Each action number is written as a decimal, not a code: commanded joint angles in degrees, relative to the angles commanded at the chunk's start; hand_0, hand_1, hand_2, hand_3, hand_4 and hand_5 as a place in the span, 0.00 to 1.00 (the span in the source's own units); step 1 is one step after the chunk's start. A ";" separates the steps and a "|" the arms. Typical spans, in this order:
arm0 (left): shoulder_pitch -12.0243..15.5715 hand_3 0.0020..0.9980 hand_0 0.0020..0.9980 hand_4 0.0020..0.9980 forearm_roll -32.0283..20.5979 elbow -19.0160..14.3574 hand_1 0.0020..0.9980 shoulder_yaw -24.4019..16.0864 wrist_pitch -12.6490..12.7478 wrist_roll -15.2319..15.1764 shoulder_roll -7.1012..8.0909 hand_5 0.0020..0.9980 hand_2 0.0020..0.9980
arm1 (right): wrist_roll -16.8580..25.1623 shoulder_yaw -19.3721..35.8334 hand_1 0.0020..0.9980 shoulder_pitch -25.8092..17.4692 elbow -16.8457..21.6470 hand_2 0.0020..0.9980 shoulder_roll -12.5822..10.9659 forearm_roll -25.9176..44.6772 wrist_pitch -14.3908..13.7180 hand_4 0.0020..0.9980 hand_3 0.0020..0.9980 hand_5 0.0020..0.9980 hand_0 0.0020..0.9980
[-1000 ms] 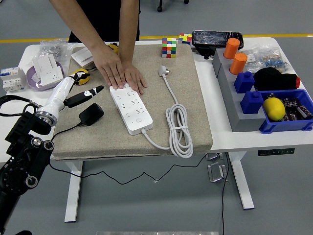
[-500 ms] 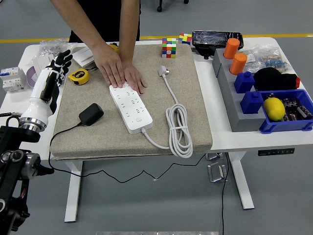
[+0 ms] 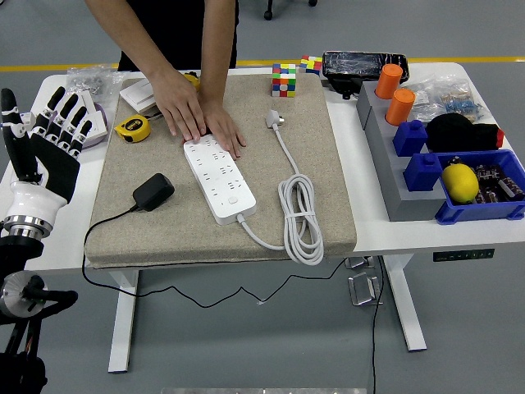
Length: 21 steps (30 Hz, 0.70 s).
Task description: Pick up the plug,place it near the board,insert it into the board,press the button
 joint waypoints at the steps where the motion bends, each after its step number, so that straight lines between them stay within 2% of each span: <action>1: 0.07 0.94 0.96 1.00 1.73 -0.10 0.98 0.30 0.42 -0.19 0.00 1.00 0.93 | 1.60 -0.35 0.88 -0.05 0.04 0.85 0.00 1.04 -1.28 1.00 0.86 1.00 0.95; 2: 0.11 0.94 0.96 1.00 3.26 -0.13 0.98 0.58 0.80 -0.37 0.00 1.00 0.93 | 2.98 -0.60 0.88 -0.08 0.07 0.85 0.01 1.97 -2.30 1.00 0.86 1.00 0.95; 4: 0.18 0.94 0.96 1.00 5.89 -0.09 0.98 1.29 1.37 -0.59 0.00 1.00 0.93 | 5.60 -0.62 0.88 -0.17 0.34 0.85 -0.08 3.48 -2.67 1.00 0.86 1.00 0.95; 5: 0.17 0.93 0.94 1.00 6.85 -0.03 0.96 1.61 1.54 -0.67 0.00 1.00 0.91 | 5.92 -0.60 0.86 -0.19 0.49 0.83 -0.19 3.49 -2.67 1.00 0.85 1.00 0.92; 6: 0.15 0.93 0.94 1.00 8.16 0.02 0.96 1.90 1.76 -0.79 0.00 1.00 0.91 | 5.63 -0.64 0.86 -0.18 0.62 0.83 -0.32 3.22 -2.50 1.00 0.85 1.00 0.92; 8: 0.05 0.93 0.94 1.00 9.98 0.11 0.96 2.62 2.06 -0.85 0.00 1.00 0.91 | 3.22 -1.09 0.86 -0.15 0.85 0.83 -0.80 1.72 -0.18 1.00 0.85 1.00 0.92; 10: -0.15 0.93 0.94 1.00 11.14 0.26 0.96 3.04 2.18 -0.81 0.00 1.00 0.91 | -0.31 -1.78 0.86 -0.06 0.80 0.83 -1.28 -0.42 3.29 1.00 0.85 1.00 0.92; 11: -0.30 0.93 0.93 1.00 12.32 0.25 0.95 3.30 2.32 -0.89 0.00 1.00 0.91 | -2.59 -2.17 0.85 -0.02 0.77 0.81 -1.61 -2.10 5.63 1.00 0.82 1.00 0.91; 16: -0.92 0.93 0.93 1.00 13.69 0.20 0.95 4.11 2.25 -0.78 0.00 1.00 0.91 | -12.80 -3.26 0.85 0.20 0.66 0.81 -2.53 -8.71 16.36 1.00 0.82 1.00 0.91; 21: -0.88 0.92 0.93 1.00 14.14 0.23 0.95 4.28 1.93 -0.44 0.00 1.00 0.90 | -18.35 -2.13 0.85 0.26 0.98 0.82 -3.05 -11.14 28.15 1.00 0.83 1.00 0.92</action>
